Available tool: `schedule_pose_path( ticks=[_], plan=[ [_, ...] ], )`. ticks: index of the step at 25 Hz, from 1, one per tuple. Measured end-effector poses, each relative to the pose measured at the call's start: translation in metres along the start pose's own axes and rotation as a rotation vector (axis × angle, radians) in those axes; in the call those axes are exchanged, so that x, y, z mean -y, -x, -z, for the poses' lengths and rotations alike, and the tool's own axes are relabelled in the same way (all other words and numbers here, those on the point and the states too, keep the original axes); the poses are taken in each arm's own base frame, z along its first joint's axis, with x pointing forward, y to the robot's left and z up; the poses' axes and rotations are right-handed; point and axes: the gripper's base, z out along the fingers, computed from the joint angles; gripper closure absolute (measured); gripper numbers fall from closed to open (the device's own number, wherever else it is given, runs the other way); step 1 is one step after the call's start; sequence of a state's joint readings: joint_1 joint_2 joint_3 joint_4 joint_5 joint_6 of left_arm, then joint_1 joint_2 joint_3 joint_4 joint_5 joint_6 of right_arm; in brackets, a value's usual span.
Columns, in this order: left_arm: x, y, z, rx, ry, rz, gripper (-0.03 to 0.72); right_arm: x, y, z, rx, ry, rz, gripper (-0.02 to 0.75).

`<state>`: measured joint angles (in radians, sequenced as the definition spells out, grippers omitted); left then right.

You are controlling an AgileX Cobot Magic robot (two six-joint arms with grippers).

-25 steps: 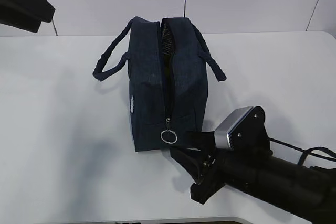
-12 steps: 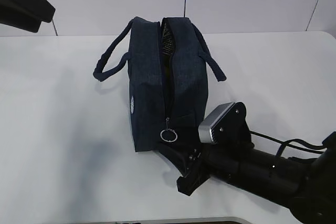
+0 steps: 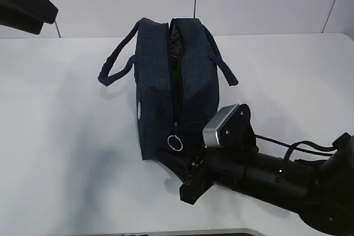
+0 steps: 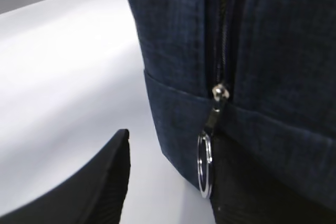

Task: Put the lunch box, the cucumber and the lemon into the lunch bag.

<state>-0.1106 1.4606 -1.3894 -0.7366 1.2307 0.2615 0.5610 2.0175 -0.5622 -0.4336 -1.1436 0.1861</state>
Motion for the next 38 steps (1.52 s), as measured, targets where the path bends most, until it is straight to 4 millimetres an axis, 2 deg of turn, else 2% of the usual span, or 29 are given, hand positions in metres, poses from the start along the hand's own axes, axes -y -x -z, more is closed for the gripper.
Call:
schedule_pose_path(
  ticks=[4,12,31,33,38],
  plan=[
    [0.0,0.0,0.0,0.0,0.0,0.0,0.434,0.001,0.002,-0.003,0.009,0.005,-0.008,0.369],
    [0.0,0.0,0.001,0.002,0.0,-0.001,0.435,0.003,-0.008,-0.008,-0.017,0.009,-0.029,0.369],
    [0.003,-0.001,0.003,0.009,0.0,-0.007,0.448,0.003,-0.008,-0.009,-0.013,0.001,-0.038,0.371],
    [0.003,-0.001,0.003,0.009,0.0,-0.007,0.448,0.004,-0.008,-0.009,-0.011,-0.008,-0.044,0.391],
    [0.002,-0.001,0.003,0.007,0.008,-0.01,0.448,0.006,-0.007,-0.009,-0.007,-0.029,-0.054,0.496]
  ],
)
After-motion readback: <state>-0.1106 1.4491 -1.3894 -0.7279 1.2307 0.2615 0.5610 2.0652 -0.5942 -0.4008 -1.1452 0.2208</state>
